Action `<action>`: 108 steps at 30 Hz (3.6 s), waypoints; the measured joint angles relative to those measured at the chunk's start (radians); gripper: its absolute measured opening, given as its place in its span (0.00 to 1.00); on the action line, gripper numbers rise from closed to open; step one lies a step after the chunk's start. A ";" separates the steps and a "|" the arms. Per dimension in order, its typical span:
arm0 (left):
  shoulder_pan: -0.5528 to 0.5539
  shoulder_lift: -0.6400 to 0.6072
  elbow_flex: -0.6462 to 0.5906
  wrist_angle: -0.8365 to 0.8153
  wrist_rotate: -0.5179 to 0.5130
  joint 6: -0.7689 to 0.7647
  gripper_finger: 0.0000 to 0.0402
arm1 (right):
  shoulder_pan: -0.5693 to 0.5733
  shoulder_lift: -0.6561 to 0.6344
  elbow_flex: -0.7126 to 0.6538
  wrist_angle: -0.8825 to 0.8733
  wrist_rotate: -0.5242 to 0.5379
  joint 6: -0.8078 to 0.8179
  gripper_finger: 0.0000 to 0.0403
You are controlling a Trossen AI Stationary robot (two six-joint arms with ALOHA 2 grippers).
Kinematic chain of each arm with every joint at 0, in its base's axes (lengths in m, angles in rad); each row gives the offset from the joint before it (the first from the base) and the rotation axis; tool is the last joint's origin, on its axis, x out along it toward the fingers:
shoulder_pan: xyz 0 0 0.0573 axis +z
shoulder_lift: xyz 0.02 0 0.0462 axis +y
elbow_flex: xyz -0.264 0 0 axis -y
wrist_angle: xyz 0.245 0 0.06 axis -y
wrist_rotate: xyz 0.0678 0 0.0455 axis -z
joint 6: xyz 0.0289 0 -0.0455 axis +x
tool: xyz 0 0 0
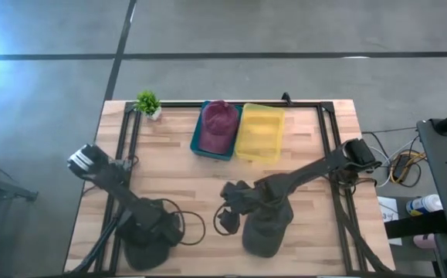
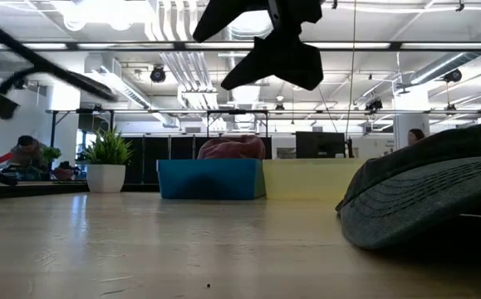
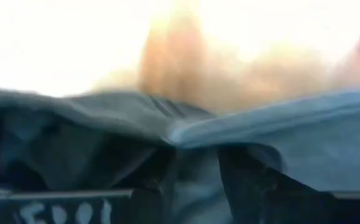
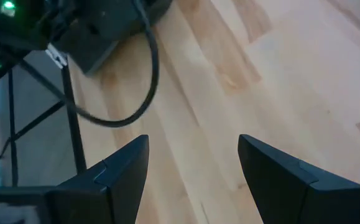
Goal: Pick & Place hat
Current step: Put the left black cap into the yellow bin
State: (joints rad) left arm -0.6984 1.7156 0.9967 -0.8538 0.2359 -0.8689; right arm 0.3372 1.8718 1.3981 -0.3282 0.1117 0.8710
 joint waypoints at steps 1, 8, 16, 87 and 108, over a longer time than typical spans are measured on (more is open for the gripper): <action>0.007 0.012 0.005 -0.003 -0.017 0.022 0.29 | 0.000 0.001 -0.005 -0.002 -0.001 0.008 0.60; 0.114 0.032 0.087 0.080 -0.343 0.171 0.29 | -0.001 0.003 -0.041 -0.010 -0.004 0.066 0.60; 0.206 -0.148 0.163 0.083 -0.453 0.229 0.29 | 0.004 0.003 -0.087 -0.012 -0.041 0.093 0.60; 0.295 -0.575 -0.231 0.364 -0.374 0.005 0.27 | -0.110 0.305 0.136 0.254 -0.069 0.056 0.03; 0.271 -0.346 -0.120 0.415 -0.474 0.099 0.27 | -0.084 0.205 0.134 0.091 0.016 -0.125 0.03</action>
State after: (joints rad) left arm -0.4271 1.3698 0.8766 -0.4388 -0.2382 -0.7700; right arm 0.2535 2.0769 1.5318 -0.2373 0.1281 0.7460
